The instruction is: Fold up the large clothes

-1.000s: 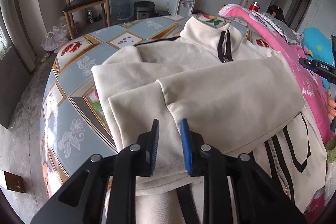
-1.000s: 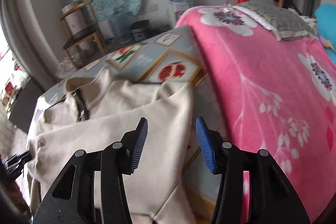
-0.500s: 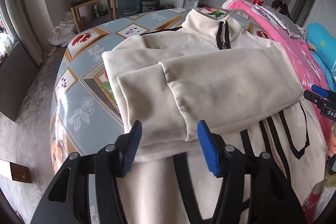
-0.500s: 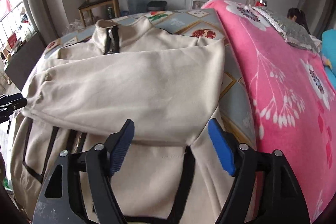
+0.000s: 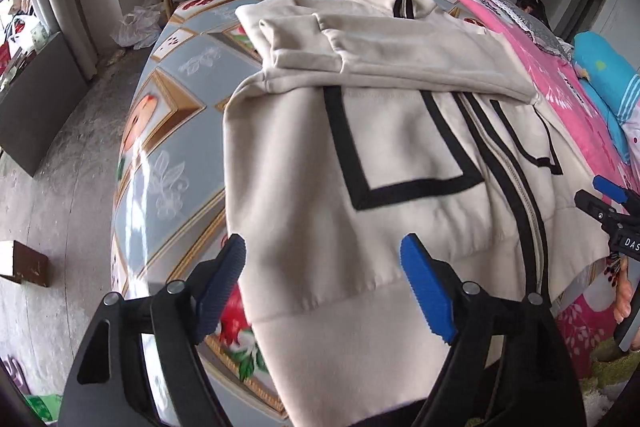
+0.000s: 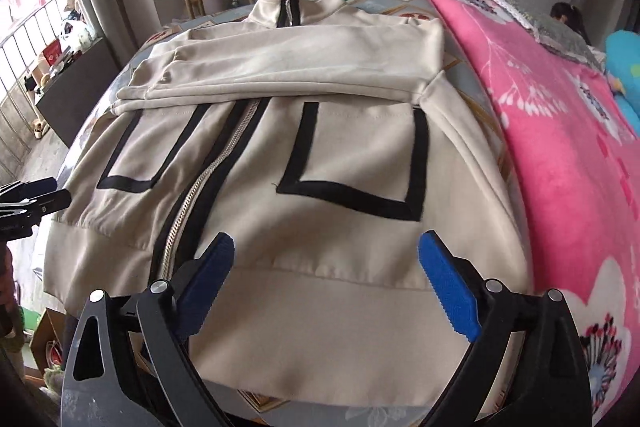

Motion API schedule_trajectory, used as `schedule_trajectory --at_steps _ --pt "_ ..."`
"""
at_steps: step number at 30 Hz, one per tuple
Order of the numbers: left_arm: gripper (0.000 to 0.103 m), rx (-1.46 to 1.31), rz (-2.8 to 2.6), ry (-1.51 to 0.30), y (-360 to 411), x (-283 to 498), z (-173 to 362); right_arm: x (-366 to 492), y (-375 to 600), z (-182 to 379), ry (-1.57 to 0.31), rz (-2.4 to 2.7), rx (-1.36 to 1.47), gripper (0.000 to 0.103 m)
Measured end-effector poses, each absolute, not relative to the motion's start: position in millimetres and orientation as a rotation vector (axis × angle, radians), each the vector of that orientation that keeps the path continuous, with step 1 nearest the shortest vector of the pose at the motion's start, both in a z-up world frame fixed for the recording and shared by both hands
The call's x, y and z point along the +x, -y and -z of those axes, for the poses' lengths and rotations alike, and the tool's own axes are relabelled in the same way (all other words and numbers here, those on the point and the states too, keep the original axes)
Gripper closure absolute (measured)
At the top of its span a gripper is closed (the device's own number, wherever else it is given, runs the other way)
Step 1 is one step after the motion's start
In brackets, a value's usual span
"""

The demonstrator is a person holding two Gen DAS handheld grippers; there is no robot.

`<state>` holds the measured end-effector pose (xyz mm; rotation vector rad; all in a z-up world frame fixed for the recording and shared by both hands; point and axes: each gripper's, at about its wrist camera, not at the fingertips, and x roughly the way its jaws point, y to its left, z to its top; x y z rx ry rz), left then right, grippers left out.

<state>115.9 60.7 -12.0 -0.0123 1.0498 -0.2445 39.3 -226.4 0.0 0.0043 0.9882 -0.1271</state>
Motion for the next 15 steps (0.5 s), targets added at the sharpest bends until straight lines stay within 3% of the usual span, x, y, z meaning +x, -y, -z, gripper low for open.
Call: schedule_trajectory --at_steps 15 --pt "0.027 -0.177 0.218 -0.956 -113.5 27.3 26.0 -31.9 313.5 16.8 -1.043 0.248 0.344 0.013"
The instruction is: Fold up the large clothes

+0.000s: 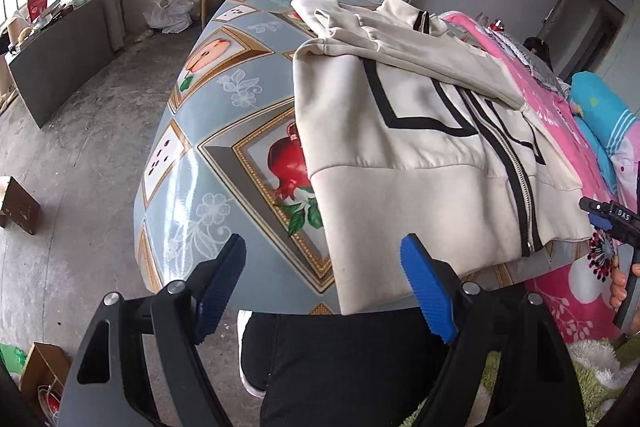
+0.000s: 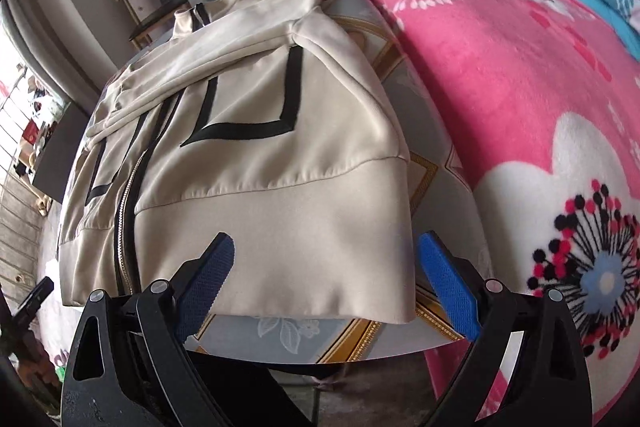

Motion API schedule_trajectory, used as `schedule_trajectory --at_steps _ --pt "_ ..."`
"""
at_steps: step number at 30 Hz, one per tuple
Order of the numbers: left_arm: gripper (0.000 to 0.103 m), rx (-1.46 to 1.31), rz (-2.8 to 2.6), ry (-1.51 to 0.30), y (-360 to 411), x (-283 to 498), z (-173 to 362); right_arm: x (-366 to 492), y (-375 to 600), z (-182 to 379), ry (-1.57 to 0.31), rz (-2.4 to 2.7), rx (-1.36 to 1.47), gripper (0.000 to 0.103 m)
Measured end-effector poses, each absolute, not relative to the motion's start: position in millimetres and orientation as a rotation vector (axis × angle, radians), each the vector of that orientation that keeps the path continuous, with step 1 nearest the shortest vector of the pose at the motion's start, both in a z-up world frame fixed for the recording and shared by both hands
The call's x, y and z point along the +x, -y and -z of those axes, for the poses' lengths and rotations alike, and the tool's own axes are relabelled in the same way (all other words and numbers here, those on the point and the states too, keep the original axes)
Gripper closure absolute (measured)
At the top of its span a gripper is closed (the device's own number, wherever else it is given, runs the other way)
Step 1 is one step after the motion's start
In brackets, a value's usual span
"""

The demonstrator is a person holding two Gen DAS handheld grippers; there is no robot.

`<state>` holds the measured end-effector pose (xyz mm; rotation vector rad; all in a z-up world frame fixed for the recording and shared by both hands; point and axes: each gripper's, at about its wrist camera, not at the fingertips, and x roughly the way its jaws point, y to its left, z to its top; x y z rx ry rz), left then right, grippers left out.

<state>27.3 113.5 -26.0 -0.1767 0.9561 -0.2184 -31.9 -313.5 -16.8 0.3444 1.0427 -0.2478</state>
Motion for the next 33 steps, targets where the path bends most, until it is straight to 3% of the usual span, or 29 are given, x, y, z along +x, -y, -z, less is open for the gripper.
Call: schedule_trajectory --at_steps 4,6,8,17,22,24,26,33 --pt "0.038 -0.233 0.291 -0.94 -104.9 39.2 24.9 -33.7 323.7 20.1 -1.039 0.263 0.373 0.018" --pt "0.052 -0.242 0.293 -0.983 -99.5 49.8 30.6 -35.8 326.2 21.0 -1.041 0.272 0.372 0.02" --pt "0.059 -0.253 0.269 -1.016 -99.1 56.1 36.1 -38.9 329.2 22.8 -1.051 0.277 0.389 0.025" --pt "0.071 -0.33 0.26 -1.072 -111.0 60.9 38.3 -28.8 342.8 24.3 -1.023 0.273 0.402 0.042" --pt "0.078 -0.297 0.236 -1.062 -108.8 55.5 37.9 -20.7 332.8 24.9 -1.051 0.257 0.354 0.076" --pt "0.089 -0.236 0.215 -1.055 -102.7 54.9 36.9 -23.2 324.9 22.9 -1.058 0.273 0.3 0.097" --pt "0.098 -0.194 0.214 -1.042 -100.0 54.4 34.0 -27.5 323.6 13.5 -1.046 0.261 0.313 0.098" --pt "0.099 -0.125 0.243 -0.947 -107.8 44.6 -15.3 -45.7 326.6 -46.2 -0.968 0.248 0.299 0.099"
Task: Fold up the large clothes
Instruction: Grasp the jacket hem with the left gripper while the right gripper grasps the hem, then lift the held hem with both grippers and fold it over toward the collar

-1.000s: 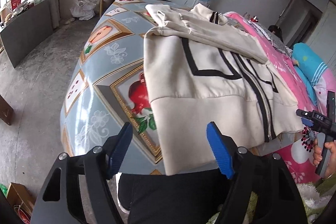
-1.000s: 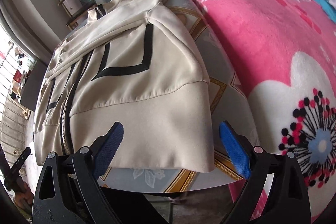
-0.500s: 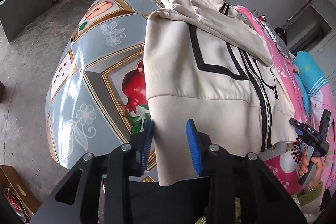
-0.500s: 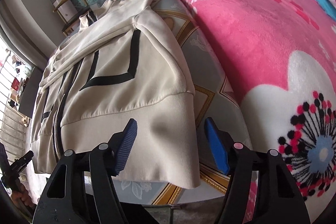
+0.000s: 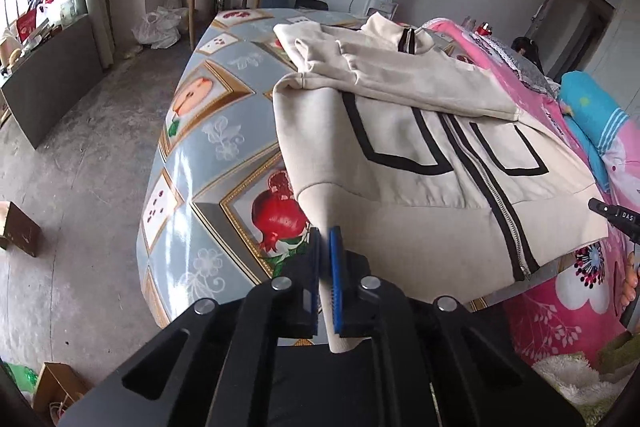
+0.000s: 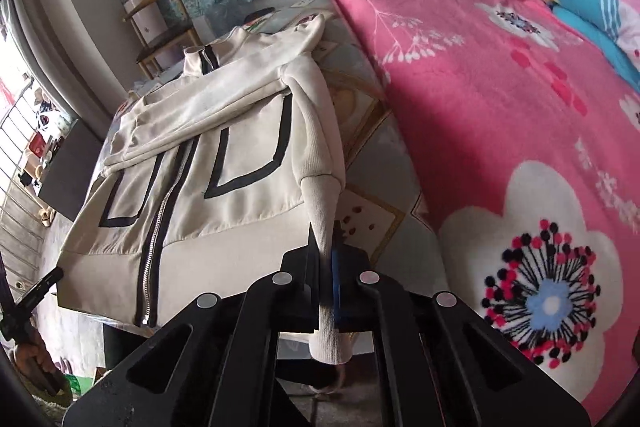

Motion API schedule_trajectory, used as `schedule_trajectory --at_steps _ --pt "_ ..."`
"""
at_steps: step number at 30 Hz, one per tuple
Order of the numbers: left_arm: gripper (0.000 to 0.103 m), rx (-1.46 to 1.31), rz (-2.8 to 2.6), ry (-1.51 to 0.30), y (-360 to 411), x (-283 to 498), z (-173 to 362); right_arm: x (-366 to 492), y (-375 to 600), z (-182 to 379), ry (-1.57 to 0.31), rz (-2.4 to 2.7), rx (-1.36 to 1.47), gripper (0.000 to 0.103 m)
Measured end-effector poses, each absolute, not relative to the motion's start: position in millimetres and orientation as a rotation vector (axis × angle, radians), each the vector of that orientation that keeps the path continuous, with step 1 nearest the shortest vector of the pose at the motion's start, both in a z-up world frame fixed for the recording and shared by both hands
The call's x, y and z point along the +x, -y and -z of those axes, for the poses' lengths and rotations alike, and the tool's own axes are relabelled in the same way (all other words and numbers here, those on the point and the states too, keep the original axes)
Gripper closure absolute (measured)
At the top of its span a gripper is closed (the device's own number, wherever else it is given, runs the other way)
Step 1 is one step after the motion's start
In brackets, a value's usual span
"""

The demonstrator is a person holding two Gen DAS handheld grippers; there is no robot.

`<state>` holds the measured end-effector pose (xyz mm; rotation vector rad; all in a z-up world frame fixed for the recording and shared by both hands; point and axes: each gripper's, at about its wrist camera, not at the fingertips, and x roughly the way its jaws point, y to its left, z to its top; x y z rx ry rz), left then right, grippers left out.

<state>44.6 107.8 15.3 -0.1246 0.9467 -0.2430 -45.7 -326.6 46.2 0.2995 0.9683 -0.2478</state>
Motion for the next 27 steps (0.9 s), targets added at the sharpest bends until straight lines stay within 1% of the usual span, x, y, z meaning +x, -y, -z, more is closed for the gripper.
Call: schedule_trajectory --at_steps 2,5,8,10,11,13,15,18,23,24,26,27 --pt "0.099 -0.098 0.24 -0.981 -106.7 47.4 -10.1 -46.0 328.0 -29.6 -1.025 0.279 0.274 0.099" --pt "0.098 -0.135 0.238 -1.089 -110.5 54.3 17.9 -46.6 341.4 10.0 -1.112 0.299 0.357 0.099" --pt "0.097 -0.208 0.248 -1.125 -119.7 54.2 24.4 -48.2 345.7 16.0 -1.108 0.306 0.402 0.098" --pt "0.094 -0.252 0.263 -1.124 -125.6 52.1 21.7 -48.0 345.9 13.4 -1.102 0.296 0.403 0.093" --pt "0.094 -0.258 0.265 -1.13 -127.0 49.6 22.5 -48.3 346.0 13.9 -1.106 0.293 0.395 0.088" --pt "0.093 -0.271 0.273 -1.152 -128.2 46.3 25.0 -51.5 344.1 15.3 -1.115 0.293 0.386 0.086" --pt "0.091 -0.267 0.276 -1.179 -125.0 42.3 27.7 -55.5 342.4 17.7 -1.125 0.289 0.399 0.081" --pt "0.086 -0.264 0.282 -1.206 -122.1 35.5 32.8 -62.5 343.0 22.6 -1.132 0.287 0.435 0.081" --pt "0.085 -0.265 0.267 -1.233 -117.3 31.6 43.1 -69.0 343.2 25.5 -1.123 0.275 0.477 0.081" --pt "0.085 -0.264 0.266 -1.229 -116.9 31.7 44.2 -69.4 342.5 25.2 -1.122 0.277 0.47 0.087" --pt "0.085 -0.268 0.271 -1.22 -116.8 31.1 44.4 -70.6 342.1 24.4 -1.117 0.266 0.474 0.094" --pt "0.09 -0.269 0.277 -1.207 -117.0 30.1 42.6 -70.6 341.7 23.3 -1.111 0.264 0.477 0.096"
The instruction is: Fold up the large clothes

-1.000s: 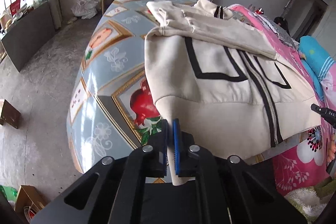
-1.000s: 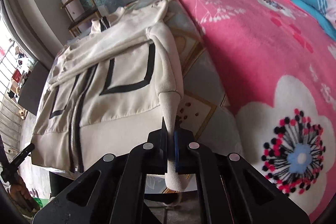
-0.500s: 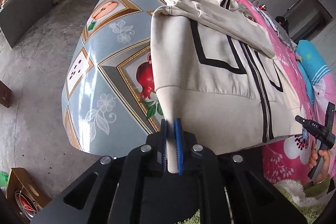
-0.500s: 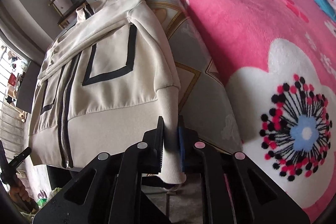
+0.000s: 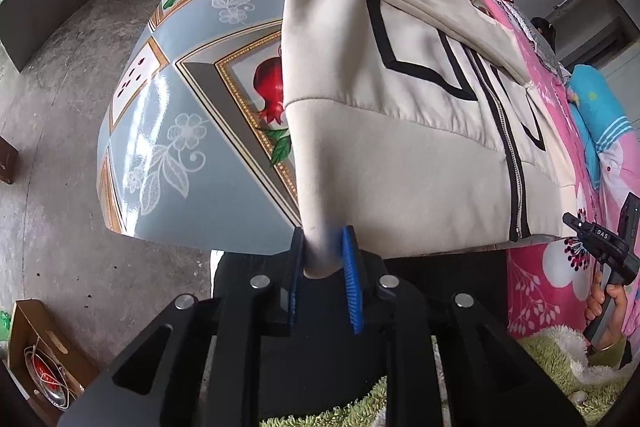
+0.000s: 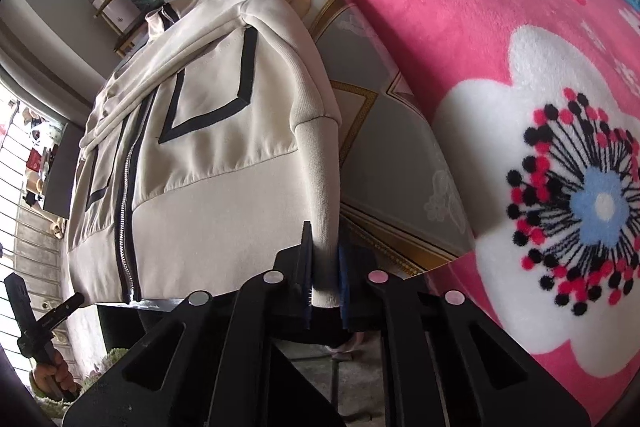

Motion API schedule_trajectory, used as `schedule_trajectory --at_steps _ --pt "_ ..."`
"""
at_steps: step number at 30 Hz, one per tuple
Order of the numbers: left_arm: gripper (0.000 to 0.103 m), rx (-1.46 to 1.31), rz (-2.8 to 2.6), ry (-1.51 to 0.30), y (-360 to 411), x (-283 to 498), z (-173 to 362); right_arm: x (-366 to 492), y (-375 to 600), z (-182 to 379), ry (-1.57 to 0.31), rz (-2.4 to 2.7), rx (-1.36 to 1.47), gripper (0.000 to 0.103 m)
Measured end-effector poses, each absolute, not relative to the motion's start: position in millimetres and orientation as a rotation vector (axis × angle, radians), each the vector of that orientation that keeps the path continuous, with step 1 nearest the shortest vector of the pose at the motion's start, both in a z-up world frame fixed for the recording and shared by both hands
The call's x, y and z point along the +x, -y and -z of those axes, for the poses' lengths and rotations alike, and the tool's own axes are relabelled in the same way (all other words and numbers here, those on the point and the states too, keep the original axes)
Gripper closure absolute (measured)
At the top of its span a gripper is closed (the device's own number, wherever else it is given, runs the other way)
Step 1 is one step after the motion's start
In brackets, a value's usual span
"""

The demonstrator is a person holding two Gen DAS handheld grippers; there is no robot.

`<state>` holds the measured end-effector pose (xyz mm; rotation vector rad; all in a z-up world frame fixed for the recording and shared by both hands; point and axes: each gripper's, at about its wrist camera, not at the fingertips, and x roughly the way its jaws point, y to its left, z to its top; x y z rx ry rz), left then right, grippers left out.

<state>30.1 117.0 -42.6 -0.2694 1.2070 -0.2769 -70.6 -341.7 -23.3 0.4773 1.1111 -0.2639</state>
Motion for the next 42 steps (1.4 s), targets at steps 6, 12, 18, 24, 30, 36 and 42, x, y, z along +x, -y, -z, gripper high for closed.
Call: schedule_trajectory --at_steps 6,12,18,24,30,36,42 --pt "0.097 -0.336 0.396 -1.096 -120.4 27.2 11.3 -73.3 340.7 -1.4 -1.03 0.258 0.495 0.098" --pt "0.098 -0.477 0.506 -0.958 -132.1 49.9 -30.0 -58.1 338.9 -38.3 -0.927 0.211 0.48 0.098" --pt "0.098 -0.498 0.484 -0.864 -130.9 98.9 -47.8 -19.0 340.1 -56.7 -0.847 0.184 0.416 0.098" --pt "0.098 -0.479 0.448 -0.846 -133.7 156.6 -52.4 37.4 357.2 -57.2 -0.804 0.146 0.436 0.098" --pt "0.094 -0.436 0.35 -0.894 -132.9 211.8 -27.1 100.1 375.6 -31.9 -0.808 0.142 0.472 0.095" --pt "0.052 -0.387 0.197 -0.847 -136.4 208.0 -18.2 120.9 374.8 3.0 -0.862 0.195 0.485 0.04" --pt "0.047 -0.404 0.232 -0.832 -153.3 167.1 -27.8 77.7 374.1 -8.6 -0.836 0.176 0.511 0.032"
